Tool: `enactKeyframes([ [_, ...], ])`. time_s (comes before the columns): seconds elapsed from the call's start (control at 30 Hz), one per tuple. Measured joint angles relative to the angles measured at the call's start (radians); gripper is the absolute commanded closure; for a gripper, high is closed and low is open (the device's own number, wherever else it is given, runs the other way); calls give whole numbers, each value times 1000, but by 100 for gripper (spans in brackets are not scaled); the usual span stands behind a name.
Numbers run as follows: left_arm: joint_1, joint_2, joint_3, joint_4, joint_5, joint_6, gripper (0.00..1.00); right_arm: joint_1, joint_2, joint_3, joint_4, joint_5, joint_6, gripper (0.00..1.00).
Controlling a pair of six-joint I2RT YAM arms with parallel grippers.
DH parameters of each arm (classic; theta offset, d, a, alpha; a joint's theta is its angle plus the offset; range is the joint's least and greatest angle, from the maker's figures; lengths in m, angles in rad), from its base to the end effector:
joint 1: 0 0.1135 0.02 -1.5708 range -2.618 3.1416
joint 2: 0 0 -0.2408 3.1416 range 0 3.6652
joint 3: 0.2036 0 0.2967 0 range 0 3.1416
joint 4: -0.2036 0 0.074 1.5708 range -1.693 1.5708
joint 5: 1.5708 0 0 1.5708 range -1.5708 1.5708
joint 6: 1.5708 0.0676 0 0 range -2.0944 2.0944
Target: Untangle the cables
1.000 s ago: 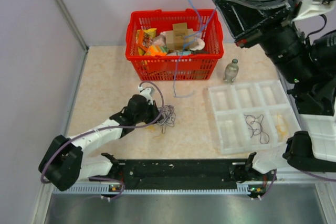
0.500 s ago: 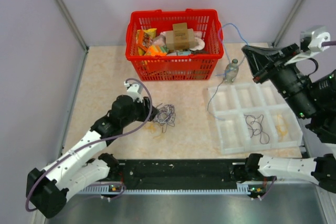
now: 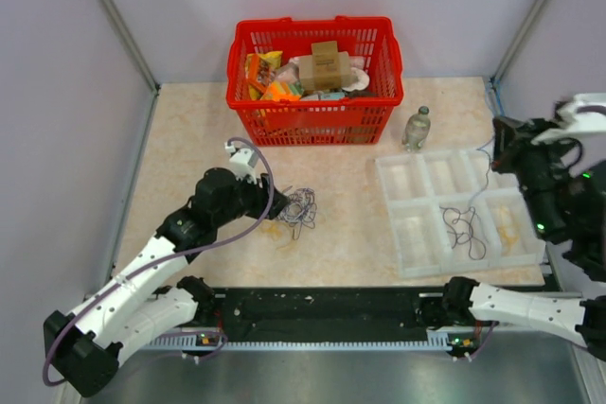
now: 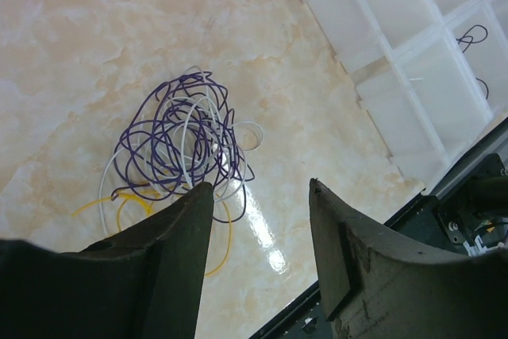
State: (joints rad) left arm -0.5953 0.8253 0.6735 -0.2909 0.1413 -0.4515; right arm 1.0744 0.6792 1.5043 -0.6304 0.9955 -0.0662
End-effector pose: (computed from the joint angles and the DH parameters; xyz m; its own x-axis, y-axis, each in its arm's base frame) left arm 0.2267 -0.1651 0.2454 -0.6073 -0.1104 -0.7867 0.4396 0.7782 -0.4485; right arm 0.0948 0.0560 0.5404 0.0977 0.1047 -0.9897 -0.0801 0.9921 0.0971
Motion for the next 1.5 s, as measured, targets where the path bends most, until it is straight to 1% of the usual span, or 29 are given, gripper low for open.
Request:
enactKeyframes([
  [0.07, 0, 0, 4, -1, 12, 1, 44, -23, 72, -12, 31, 10, -23, 100],
  [0.13, 0, 0, 8, -2, 20, 0, 44, -88, 145, -23, 54, -26, -27, 100],
  [0.2, 0, -5, 9, -3, 27, -3, 43, -216, 211, -50, 69, -135, -3, 100],
  [0.23, 0, -12, 9, -4, 28, -4, 43, -258, 231, -62, 67, -165, 9, 100],
  [0.3, 0, -33, 9, -7, 32, -11, 43, -323, 272, -76, 53, -237, 39, 100],
  [0.33, 0, -42, 9, -8, 35, -14, 44, -335, 285, -75, 55, -265, 51, 100],
  [0.43, 0, -71, 9, -10, 41, -19, 45, -340, 306, -47, 53, -319, 72, 100],
  [0.53, 0, -79, 9, -20, 42, -21, 45, -341, 309, -14, 74, -337, 77, 100],
  [0.77, 0, -83, 10, -33, 45, -21, 45, -344, 278, -52, 109, -366, 78, 100],
  [1.1, 0, -50, 21, -37, 49, -22, 45, -401, 377, 19, 158, -413, 47, 100],
  [1.27, 0, -51, 21, -37, 53, -25, 45, -413, 354, -23, 172, -418, 43, 100],
  [1.5, 0, -51, 21, -45, 53, -25, 44, -419, 311, -27, 171, -418, 34, 100],
])
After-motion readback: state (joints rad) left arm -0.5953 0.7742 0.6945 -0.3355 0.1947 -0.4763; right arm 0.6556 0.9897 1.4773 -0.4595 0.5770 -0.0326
